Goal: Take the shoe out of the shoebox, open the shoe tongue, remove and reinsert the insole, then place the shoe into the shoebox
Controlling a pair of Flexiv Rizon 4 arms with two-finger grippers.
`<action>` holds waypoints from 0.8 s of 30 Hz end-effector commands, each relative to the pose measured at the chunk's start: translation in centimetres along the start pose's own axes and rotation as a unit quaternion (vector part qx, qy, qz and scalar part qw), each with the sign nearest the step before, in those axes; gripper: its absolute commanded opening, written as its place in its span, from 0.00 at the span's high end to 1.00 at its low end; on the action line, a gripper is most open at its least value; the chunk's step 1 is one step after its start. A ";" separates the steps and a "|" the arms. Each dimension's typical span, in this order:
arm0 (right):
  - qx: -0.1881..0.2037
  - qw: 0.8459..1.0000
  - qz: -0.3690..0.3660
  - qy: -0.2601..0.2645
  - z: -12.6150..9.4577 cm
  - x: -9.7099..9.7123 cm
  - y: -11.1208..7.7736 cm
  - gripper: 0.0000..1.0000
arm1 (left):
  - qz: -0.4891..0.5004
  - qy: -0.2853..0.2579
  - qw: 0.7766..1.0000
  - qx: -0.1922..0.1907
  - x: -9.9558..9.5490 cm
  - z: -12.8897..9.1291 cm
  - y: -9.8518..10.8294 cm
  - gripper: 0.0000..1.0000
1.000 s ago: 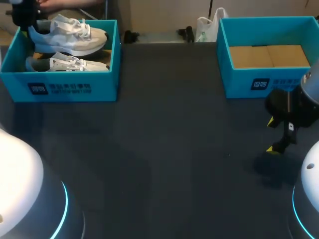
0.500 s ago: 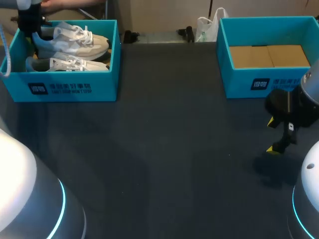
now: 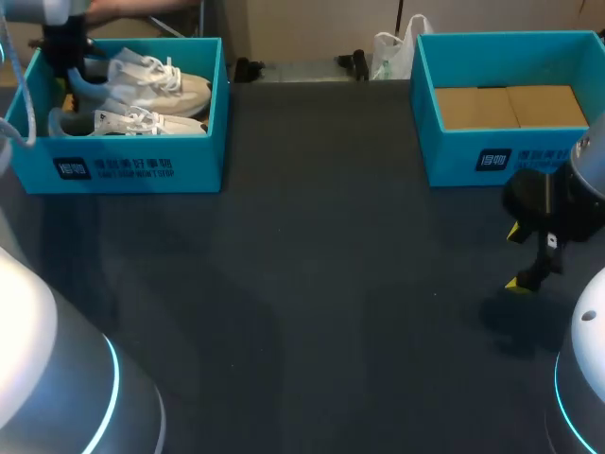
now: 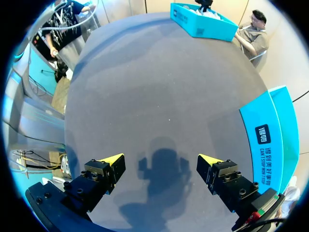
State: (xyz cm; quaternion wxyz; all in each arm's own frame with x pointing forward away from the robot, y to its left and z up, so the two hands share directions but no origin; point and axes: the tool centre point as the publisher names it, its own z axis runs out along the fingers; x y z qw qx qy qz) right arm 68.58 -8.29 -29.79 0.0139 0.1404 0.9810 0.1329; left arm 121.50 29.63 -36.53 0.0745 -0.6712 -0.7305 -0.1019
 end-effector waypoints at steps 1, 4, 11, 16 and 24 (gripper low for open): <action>0.001 1.000 0.000 -0.001 0.0 0.1 0.0 0.00 | 0.001 0.002 1.000 0.004 -0.3 0.6 0.4 1.00; 0.001 1.000 0.000 -0.001 0.0 0.1 0.0 0.00 | 0.003 0.005 1.000 0.006 -0.4 1.0 0.3 1.00; 0.001 1.000 0.000 -0.001 0.0 0.1 0.0 0.00 | 0.019 0.005 1.000 0.013 -0.7 1.6 -0.2 1.00; 0.001 1.000 0.000 -0.001 0.0 0.1 0.0 0.00 | 0.027 -0.003 1.000 0.010 -0.6 1.4 -0.5 1.00; 0.001 1.000 0.000 -0.001 0.0 0.1 0.0 0.00 | 0.037 -0.021 0.999 0.030 -0.2 1.2 -0.8 0.31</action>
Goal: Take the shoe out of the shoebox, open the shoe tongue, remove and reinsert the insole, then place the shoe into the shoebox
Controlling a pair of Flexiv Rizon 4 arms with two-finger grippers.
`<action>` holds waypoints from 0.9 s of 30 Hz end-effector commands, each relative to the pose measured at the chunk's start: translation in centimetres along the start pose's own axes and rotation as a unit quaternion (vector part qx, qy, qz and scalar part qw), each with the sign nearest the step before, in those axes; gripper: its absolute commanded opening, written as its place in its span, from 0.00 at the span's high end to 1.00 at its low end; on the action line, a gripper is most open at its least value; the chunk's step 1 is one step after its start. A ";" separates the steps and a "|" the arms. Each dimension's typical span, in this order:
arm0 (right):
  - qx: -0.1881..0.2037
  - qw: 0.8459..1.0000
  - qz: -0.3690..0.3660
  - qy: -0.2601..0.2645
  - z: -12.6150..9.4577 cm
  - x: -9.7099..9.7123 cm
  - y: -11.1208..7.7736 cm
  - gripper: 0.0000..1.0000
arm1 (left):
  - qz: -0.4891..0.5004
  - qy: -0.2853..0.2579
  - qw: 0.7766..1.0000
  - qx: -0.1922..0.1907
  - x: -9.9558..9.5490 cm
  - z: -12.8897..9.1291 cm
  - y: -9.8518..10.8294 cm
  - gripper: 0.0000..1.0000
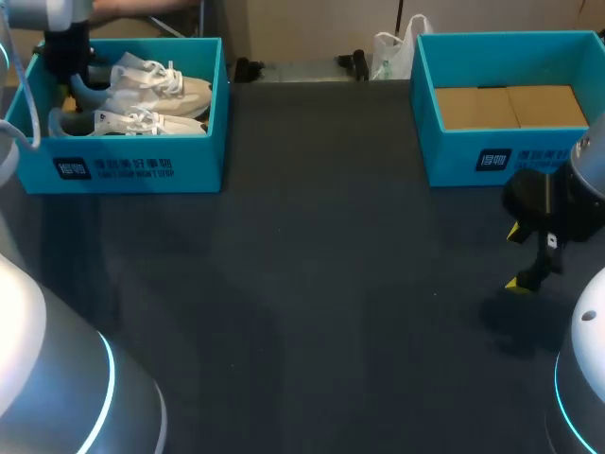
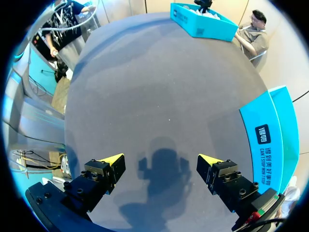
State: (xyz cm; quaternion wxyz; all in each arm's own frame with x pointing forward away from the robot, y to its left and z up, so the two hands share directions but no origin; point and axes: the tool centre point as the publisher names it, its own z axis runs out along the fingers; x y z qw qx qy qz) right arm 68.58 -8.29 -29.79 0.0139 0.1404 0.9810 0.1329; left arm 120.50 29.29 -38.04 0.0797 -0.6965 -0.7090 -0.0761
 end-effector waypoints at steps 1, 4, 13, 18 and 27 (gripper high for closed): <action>0.001 1.000 0.000 -0.001 0.0 0.1 0.0 0.00 | 0.002 -0.006 1.000 0.011 0.4 -0.2 0.2 0.24; 0.001 1.000 0.000 -0.001 0.0 0.1 0.0 0.00 | 0.004 -0.015 1.000 0.022 0.5 -0.4 0.0 0.14; 0.001 1.000 0.000 -0.001 0.0 0.1 0.0 0.00 | 0.006 -0.040 0.999 0.012 0.8 -3.6 -1.1 0.00; 0.001 1.000 0.000 -0.001 0.0 0.1 0.0 0.00 | 0.009 -0.043 0.999 0.001 0.9 -6.3 -2.7 0.00; 0.001 1.000 0.000 -0.001 0.0 0.1 0.0 0.00 | 0.000 -0.073 0.997 -0.011 1.4 -10.2 -6.9 0.00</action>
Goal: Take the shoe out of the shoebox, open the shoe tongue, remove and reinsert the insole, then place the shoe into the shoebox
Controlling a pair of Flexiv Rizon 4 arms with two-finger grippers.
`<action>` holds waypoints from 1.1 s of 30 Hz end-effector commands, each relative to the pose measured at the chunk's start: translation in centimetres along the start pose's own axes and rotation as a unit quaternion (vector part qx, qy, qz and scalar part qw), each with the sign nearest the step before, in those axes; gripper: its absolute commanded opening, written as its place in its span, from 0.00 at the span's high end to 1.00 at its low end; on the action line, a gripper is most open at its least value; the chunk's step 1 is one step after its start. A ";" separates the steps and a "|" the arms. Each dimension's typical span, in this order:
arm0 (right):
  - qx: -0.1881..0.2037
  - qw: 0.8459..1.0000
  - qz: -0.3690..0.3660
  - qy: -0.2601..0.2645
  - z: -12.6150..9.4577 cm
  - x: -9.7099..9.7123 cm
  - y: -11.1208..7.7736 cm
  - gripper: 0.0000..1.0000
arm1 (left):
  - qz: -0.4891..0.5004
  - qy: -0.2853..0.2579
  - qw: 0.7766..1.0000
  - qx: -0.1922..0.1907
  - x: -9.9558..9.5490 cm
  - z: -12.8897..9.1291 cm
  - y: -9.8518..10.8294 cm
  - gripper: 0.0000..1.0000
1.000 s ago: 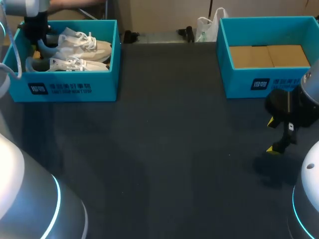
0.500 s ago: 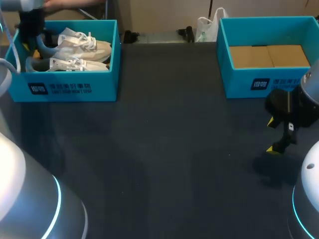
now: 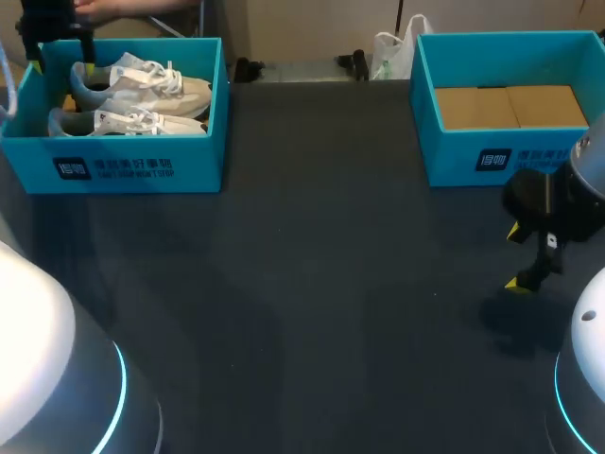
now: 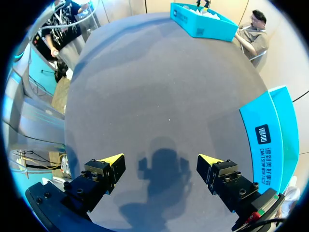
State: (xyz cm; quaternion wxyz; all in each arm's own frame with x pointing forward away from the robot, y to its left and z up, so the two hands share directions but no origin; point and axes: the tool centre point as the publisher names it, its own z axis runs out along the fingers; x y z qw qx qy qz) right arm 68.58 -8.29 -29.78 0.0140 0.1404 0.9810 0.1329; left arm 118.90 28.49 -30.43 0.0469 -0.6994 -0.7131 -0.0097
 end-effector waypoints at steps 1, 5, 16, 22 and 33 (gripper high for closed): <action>0.001 1.000 0.000 -0.001 0.0 0.1 0.0 0.00 | 0.000 -0.003 0.999 -0.036 0.1 -2.7 -5.9 0.00; 0.001 1.000 0.000 -0.001 0.0 0.1 0.0 0.00 | 0.003 -0.003 0.999 -0.047 -0.1 -3.4 -8.3 0.00; 0.001 1.000 0.000 -0.001 0.0 0.1 0.0 0.00 | 0.010 -0.018 0.998 -0.054 0.4 -4.7 -12.4 0.00; 0.001 1.000 0.000 -0.001 0.0 0.1 0.0 0.00 | 0.010 -0.018 0.998 -0.054 0.4 -4.7 -12.4 0.00; 0.001 1.000 0.000 -0.001 0.0 0.1 0.0 0.00 | 0.016 -0.012 0.999 -0.048 0.6 -3.6 -13.8 0.00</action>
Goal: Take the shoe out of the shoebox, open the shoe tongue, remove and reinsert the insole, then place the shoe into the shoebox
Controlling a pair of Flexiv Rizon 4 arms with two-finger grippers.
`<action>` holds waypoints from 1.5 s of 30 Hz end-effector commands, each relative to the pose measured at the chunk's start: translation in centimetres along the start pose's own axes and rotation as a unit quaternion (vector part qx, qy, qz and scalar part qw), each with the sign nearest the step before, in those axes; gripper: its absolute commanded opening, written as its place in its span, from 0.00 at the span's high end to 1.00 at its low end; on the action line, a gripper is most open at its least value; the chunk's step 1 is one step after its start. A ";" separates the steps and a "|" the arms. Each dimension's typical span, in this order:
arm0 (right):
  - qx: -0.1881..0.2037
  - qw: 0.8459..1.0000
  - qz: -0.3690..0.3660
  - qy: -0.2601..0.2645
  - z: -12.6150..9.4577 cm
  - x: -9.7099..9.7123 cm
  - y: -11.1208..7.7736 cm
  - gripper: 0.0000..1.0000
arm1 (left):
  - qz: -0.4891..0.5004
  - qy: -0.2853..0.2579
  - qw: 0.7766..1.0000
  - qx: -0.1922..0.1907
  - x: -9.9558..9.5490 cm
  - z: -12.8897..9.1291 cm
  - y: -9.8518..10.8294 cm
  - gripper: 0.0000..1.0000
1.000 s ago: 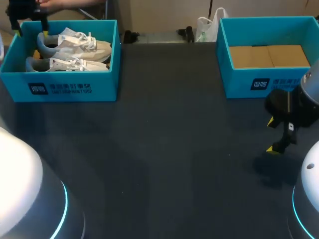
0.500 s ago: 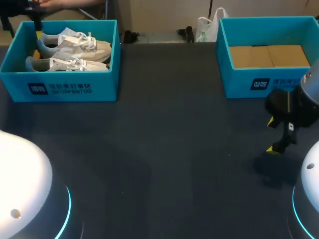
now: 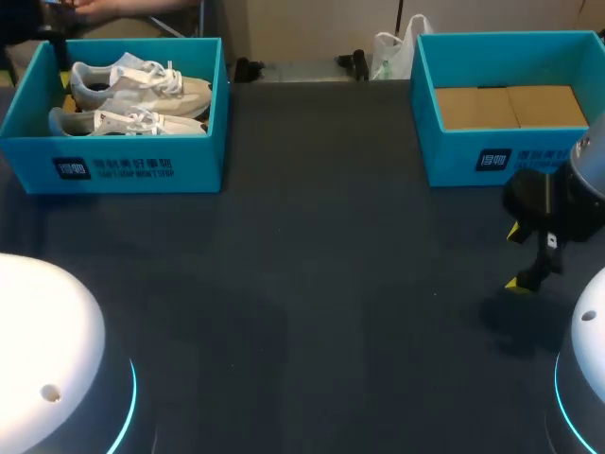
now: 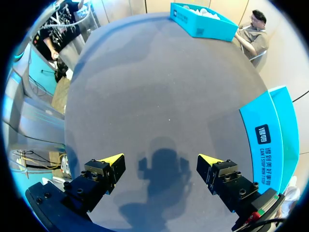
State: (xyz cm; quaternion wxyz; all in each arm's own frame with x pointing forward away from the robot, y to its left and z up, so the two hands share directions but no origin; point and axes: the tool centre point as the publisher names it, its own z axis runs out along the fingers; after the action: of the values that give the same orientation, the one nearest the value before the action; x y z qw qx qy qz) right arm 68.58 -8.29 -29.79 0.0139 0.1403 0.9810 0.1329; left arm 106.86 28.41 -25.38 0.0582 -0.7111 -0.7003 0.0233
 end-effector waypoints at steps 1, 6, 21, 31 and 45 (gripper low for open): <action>0.001 1.000 0.000 -0.001 0.0 0.1 0.0 0.00 | -0.003 0.004 0.997 -0.073 0.1 1.1 -1.5 0.00; 0.001 1.000 0.000 -0.001 0.0 0.1 0.0 0.00 | -0.004 0.003 0.998 -0.064 0.4 2.2 -1.9 0.00; 0.001 1.000 0.000 -0.001 0.0 0.1 0.0 0.00 | -0.004 0.010 0.997 -0.078 -1.0 5.7 -1.1 0.00; 0.001 1.000 0.000 -0.001 0.0 0.1 0.0 0.00 | -0.013 0.013 0.998 -0.064 -0.9 6.8 -0.2 0.11; 0.001 1.000 0.000 -0.001 0.0 0.1 0.0 0.00 | -0.023 0.020 0.998 -0.046 -0.5 8.8 0.7 0.18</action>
State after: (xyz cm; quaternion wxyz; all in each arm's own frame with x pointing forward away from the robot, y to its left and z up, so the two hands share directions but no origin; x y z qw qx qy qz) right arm 68.58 -8.29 -29.79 0.0139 0.1404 0.9810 0.1330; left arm 106.02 28.28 -33.84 0.0369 -0.6976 -0.7150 -0.0280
